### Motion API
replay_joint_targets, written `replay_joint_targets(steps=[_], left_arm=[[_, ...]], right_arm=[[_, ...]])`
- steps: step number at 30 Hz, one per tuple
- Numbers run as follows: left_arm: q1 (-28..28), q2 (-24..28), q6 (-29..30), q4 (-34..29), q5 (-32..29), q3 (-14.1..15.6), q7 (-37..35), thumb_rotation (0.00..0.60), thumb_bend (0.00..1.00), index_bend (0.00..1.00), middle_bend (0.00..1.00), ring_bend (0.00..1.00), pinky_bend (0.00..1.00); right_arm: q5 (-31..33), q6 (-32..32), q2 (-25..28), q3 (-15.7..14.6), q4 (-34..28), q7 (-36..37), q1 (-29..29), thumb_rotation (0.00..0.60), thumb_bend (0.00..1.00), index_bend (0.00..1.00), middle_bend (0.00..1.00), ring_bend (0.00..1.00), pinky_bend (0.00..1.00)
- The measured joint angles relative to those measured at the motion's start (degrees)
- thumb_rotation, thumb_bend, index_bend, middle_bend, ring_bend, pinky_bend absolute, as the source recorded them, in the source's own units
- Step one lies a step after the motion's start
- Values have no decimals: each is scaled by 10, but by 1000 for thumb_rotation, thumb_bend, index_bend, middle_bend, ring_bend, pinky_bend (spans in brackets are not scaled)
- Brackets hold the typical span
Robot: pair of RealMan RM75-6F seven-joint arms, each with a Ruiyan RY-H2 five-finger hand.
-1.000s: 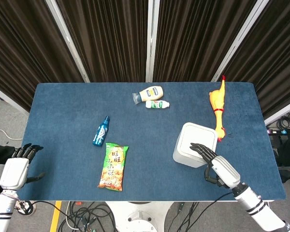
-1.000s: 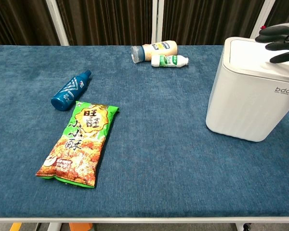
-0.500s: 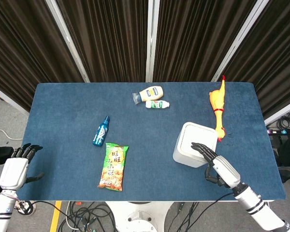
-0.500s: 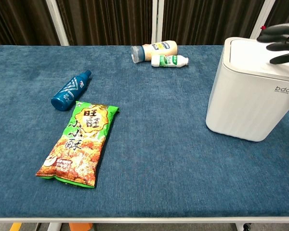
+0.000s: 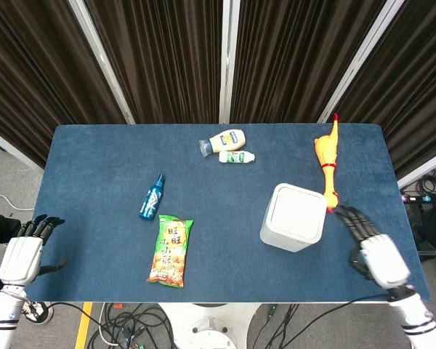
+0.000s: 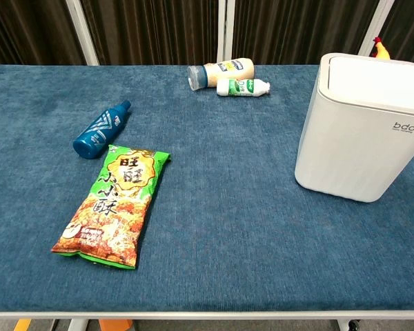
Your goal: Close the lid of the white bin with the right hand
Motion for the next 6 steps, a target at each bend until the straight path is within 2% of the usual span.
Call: replay_joint_targets(steps=[2, 3, 5, 6], left_arm=[[-1, 0, 0, -1, 1, 0, 1, 600, 0, 228, 196, 107, 188], [-1, 0, -1, -1, 1, 0, 1, 600, 0, 228, 196, 107, 188], [-1, -1, -2, -1, 1, 2, 3, 600, 0, 228, 196, 107, 188], [-1, -1, -2, -2, 1, 2, 4, 600, 0, 228, 196, 107, 188]], right_arm=[[36, 8, -8, 2, 31, -29, -25, 600, 963, 0, 4, 0, 47], [57, 11, -14, 4, 52, -40, -38, 600, 853, 0, 2, 0, 23], [79, 11, -23, 6, 75, -55, -50, 600, 404, 0, 0, 0, 0], [90, 8, -29, 8, 84, -67, -56, 600, 269, 0, 0, 0, 0]])
